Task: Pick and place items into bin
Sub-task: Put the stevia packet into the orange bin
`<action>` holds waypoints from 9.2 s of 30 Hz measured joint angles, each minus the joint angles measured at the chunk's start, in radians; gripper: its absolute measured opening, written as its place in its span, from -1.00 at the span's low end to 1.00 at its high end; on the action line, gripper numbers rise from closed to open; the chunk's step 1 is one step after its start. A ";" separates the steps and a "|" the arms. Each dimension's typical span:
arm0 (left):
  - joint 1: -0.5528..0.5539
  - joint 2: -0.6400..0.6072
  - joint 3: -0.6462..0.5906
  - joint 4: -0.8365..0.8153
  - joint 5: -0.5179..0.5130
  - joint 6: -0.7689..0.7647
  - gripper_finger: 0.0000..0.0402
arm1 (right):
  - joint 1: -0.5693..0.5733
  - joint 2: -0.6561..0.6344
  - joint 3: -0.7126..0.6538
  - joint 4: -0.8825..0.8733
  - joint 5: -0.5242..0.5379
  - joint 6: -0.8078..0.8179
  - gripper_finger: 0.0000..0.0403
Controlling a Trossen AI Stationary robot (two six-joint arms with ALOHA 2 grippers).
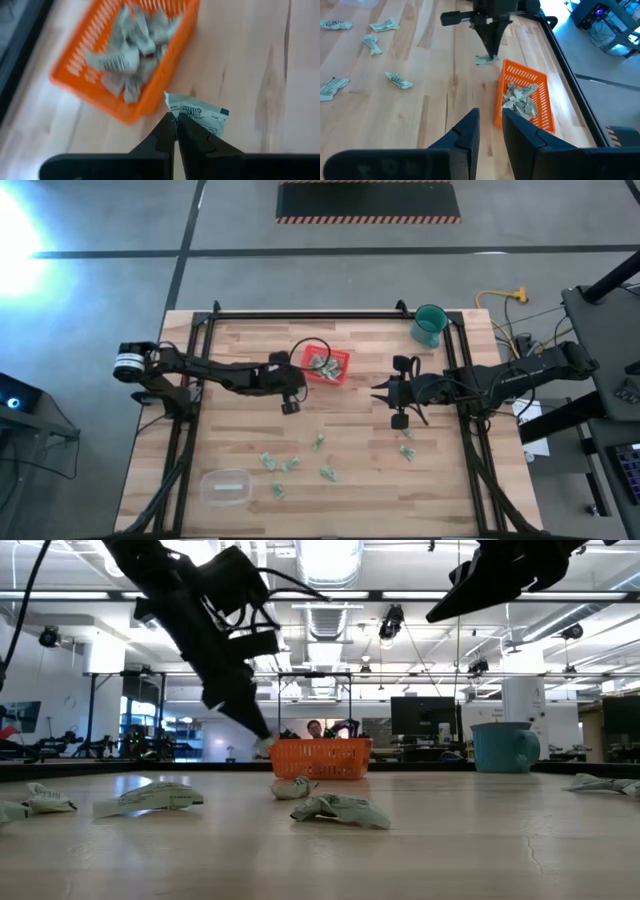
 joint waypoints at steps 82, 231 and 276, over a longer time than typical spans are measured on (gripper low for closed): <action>-0.286 -0.396 -0.111 -0.238 -0.169 -0.161 -0.29 | -0.042 0.799 0.216 0.549 -0.534 -0.373 -0.63; -0.351 -0.163 -0.063 -0.113 0.141 -0.373 -0.29 | -0.331 0.429 0.213 -0.034 -0.321 -0.203 -0.26; -0.615 0.240 0.160 -0.190 0.063 -0.634 -0.29 | -0.330 0.190 0.054 -0.015 -0.321 -0.120 -0.36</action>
